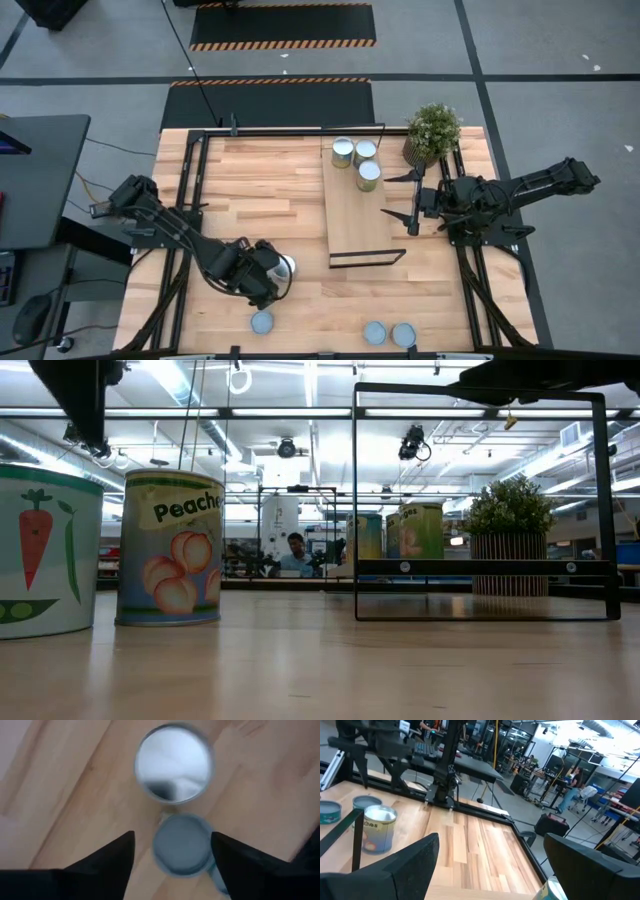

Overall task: Pick and place cans onto a shelf
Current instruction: Put the canned peaches on the shelf

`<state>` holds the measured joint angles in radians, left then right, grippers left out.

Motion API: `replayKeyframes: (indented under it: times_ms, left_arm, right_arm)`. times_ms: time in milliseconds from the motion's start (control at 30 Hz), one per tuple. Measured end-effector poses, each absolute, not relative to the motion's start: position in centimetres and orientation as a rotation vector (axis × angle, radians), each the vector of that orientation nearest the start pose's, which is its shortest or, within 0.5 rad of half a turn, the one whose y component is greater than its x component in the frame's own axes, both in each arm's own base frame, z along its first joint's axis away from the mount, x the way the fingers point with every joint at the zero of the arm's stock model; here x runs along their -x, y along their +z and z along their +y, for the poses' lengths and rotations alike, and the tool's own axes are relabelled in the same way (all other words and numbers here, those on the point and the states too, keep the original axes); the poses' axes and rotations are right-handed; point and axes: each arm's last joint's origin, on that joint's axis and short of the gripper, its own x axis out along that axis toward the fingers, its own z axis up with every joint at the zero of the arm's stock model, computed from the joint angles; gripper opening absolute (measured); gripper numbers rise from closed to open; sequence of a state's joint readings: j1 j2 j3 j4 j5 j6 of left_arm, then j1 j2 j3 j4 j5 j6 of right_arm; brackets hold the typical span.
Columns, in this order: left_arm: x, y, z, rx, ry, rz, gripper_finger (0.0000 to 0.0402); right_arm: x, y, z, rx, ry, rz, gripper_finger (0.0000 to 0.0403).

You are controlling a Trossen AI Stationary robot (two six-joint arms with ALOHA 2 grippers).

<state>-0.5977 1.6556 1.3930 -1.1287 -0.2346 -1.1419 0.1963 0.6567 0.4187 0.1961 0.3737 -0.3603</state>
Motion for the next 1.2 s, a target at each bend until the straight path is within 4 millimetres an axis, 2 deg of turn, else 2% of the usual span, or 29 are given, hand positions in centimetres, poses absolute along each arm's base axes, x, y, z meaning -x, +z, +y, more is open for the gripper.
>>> replayKeyframes:
  times_ms: [300, 400, 867, 1200]
  left_arm:
    - [-27.5, 25.4, -16.4, 0.442, 0.428, 1.306, 0.0375]
    - [-27.9, 25.1, -16.0, 0.426, 0.429, 1.311, 0.0396]
    - [-30.3, 22.6, -14.7, 0.428, 0.489, 1.330, 0.0394]
    - [-31.7, 22.1, -13.8, 0.461, 0.457, 1.307, 0.0394]
  right_arm:
    - [-16.0, 25.9, 2.1, 0.373, -0.165, 0.084, 0.0368]
    - [-16.0, 25.9, 2.1, 0.373, -0.165, 0.084, 0.0368]
    - [-16.2, 25.8, 2.1, 0.375, -0.164, 0.085, 0.0368]
    - [-16.2, 25.8, 2.1, 0.375, -0.164, 0.085, 0.0368]
